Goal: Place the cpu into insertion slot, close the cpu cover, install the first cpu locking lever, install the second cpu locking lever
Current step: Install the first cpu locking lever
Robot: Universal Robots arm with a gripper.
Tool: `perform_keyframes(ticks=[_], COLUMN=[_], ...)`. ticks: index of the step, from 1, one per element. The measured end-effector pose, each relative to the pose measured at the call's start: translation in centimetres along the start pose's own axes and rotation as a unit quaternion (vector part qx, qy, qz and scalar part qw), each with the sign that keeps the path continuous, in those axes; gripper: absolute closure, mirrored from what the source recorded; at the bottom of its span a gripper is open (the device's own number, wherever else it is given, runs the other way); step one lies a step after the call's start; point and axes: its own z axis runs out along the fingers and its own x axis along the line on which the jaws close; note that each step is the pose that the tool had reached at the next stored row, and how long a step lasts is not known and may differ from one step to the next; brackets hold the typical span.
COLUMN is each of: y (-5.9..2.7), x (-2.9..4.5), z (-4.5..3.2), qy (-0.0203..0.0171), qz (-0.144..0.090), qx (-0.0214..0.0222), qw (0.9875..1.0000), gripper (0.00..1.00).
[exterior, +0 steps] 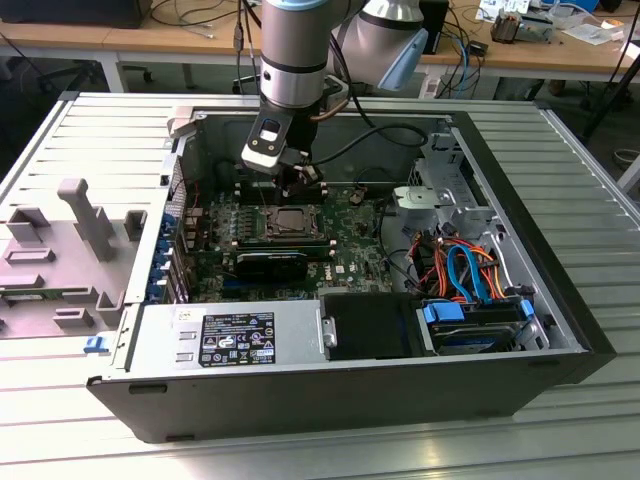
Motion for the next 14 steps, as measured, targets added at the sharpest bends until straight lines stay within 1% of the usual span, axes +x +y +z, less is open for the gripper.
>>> perform_keyframes(ticks=[14], y=[0.0], x=[0.0], z=[0.0], qy=[-0.0007], qz=[-0.014], qx=[0.0004], qw=[0.9999], gripper=[0.89])
